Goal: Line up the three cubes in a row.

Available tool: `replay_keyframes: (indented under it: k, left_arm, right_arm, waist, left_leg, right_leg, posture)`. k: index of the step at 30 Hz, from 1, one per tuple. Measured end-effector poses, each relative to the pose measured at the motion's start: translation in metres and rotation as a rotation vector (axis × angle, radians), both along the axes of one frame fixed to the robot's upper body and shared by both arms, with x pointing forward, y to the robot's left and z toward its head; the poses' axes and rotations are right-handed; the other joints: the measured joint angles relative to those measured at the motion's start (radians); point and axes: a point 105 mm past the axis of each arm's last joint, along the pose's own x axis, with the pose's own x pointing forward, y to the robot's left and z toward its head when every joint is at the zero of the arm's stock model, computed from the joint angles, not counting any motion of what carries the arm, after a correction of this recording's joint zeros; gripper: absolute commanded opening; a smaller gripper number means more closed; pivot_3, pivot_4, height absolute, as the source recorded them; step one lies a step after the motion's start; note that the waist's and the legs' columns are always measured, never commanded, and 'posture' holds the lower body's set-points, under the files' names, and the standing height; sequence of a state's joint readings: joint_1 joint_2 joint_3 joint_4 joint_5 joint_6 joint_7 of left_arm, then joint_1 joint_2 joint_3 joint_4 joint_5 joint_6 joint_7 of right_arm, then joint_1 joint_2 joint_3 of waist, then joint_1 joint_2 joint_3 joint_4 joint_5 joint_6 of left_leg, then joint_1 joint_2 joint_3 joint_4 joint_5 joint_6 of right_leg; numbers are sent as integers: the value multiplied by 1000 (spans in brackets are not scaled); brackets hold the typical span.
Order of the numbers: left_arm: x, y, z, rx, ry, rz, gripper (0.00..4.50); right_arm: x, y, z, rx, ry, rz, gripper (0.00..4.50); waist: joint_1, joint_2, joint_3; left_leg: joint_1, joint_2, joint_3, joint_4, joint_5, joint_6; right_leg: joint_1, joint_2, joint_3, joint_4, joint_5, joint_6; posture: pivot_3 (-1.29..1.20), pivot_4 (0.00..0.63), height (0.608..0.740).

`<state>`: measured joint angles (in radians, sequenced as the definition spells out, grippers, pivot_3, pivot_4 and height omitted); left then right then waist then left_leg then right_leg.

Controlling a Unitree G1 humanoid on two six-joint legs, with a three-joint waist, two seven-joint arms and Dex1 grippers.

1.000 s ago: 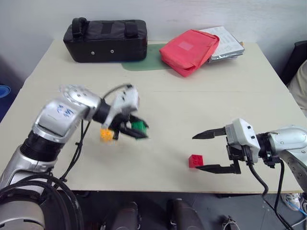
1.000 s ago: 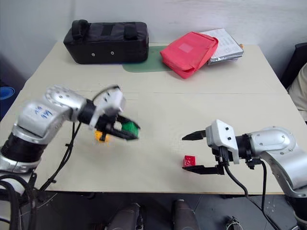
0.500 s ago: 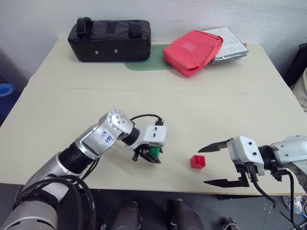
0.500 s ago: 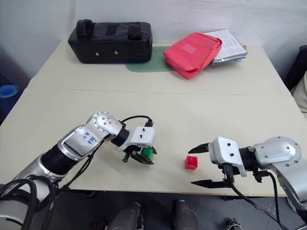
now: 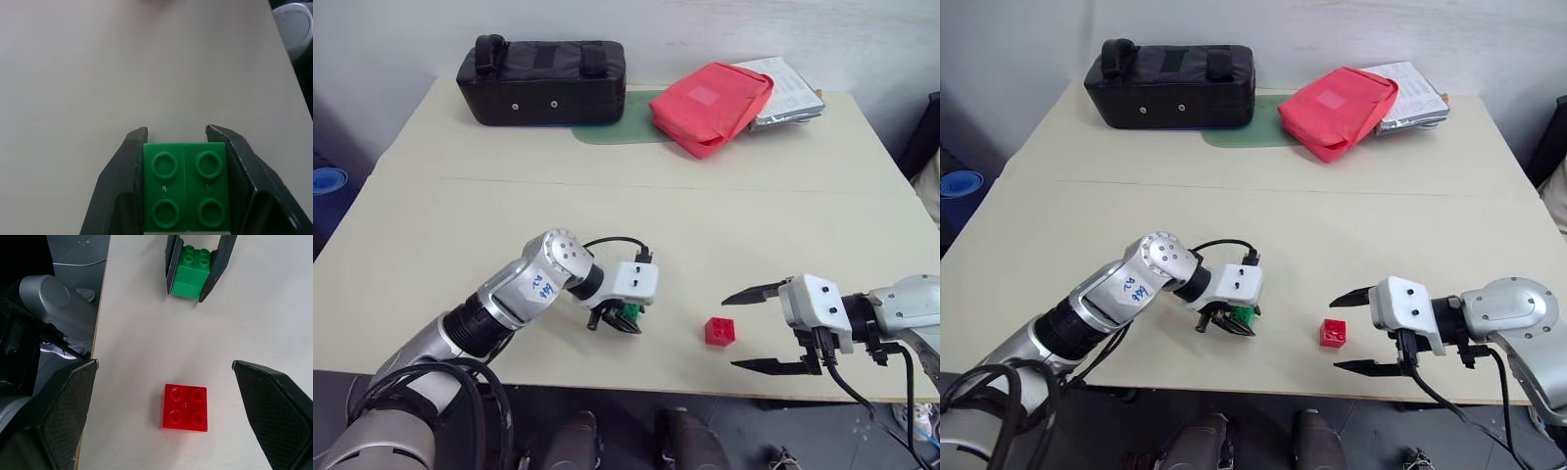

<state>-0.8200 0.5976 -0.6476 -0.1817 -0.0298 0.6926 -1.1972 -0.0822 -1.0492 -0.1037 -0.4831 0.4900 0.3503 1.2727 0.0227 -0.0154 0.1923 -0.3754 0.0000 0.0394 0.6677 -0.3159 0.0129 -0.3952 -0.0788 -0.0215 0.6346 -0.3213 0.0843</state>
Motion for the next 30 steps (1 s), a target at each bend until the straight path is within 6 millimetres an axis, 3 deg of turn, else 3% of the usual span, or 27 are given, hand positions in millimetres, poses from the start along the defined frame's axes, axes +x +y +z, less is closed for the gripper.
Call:
replay_keyframes:
  k: [24, 30]
  left_arm:
    - [-1, -2, -9, 37, 44, 51, 1520]
    - [-3, -4, -12, 45, 68, 59, 3322]
  right_arm:
    - [4, 3, 3, 37, -7, -25, 4500]
    - [4, 6, 2, 39, -4, -14, 4500]
  waist:
    - [0, 0, 0]
    - [0, 0, 0]
  left_leg:
    - [1, 0, 0, 1, 0, 0]
    - [1, 0, 0, 1, 0, 0]
  right_leg:
    - [1, 0, 0, 1, 0, 0]
    - [1, 0, 0, 1, 0, 0]
  posture:
    - [0, 150, 740]
    - [0, 150, 740]
